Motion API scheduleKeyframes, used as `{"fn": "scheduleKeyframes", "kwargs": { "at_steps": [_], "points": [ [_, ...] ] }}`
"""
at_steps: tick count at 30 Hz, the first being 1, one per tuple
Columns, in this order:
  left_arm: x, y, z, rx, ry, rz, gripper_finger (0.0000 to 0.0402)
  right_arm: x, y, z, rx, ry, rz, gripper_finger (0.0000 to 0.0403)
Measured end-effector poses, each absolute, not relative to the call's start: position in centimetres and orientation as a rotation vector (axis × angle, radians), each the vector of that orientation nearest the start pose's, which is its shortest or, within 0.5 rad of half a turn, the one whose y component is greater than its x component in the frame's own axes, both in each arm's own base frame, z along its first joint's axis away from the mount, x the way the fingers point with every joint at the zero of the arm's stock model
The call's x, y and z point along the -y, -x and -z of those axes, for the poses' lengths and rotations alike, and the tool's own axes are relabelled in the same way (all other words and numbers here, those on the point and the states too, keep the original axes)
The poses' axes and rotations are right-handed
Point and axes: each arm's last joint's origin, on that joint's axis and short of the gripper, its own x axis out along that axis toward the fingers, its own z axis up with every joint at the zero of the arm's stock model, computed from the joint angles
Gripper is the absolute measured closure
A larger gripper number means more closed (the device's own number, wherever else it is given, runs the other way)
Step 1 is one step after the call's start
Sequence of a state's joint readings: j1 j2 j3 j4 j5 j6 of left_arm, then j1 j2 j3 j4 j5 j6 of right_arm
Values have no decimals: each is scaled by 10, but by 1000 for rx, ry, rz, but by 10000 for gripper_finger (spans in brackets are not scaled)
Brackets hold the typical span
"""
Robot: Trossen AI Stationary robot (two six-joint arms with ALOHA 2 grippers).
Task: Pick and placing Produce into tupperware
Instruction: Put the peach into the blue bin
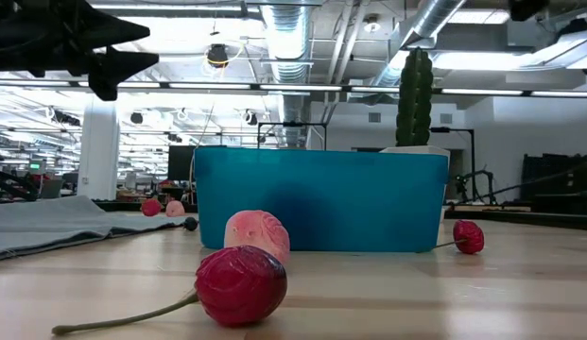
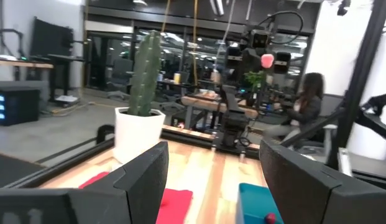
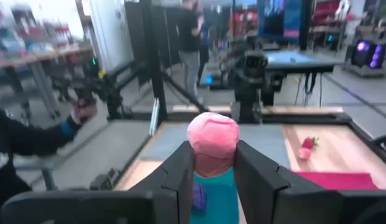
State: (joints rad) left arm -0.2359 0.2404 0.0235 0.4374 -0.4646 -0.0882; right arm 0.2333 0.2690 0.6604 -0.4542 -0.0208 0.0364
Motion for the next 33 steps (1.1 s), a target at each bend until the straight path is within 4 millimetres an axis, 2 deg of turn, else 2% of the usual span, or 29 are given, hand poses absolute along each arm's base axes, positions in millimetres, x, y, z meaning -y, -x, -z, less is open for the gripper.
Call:
{"fn": "scheduleKeyframes", "kwargs": {
  "at_steps": [4,8,11,14,18,23,28,33],
  "points": [
    [10,-107,-193,218,162,-302,159,-11,-46,-300,-8,-106,-240,279],
    [8,-106,-192,218,169,-370,159,-9,-41,-272,-2,-197,-208,279],
    [8,-106,-192,220,178,-379,159,-10,-50,-257,-67,-247,-149,280],
    [8,-106,-192,219,200,-377,159,-11,-61,-258,6,-343,-122,280],
    [8,-106,-191,221,245,-373,159,-13,-71,-249,30,-376,-109,280],
    [8,-107,-189,212,288,-369,159,-15,-81,-226,33,-446,-89,280],
    [8,-107,-189,214,303,-368,159,-15,-86,-215,57,-491,-56,280],
    [8,-107,-189,215,306,-368,159,-13,-88,-210,61,-620,18,277]
  ]
}}
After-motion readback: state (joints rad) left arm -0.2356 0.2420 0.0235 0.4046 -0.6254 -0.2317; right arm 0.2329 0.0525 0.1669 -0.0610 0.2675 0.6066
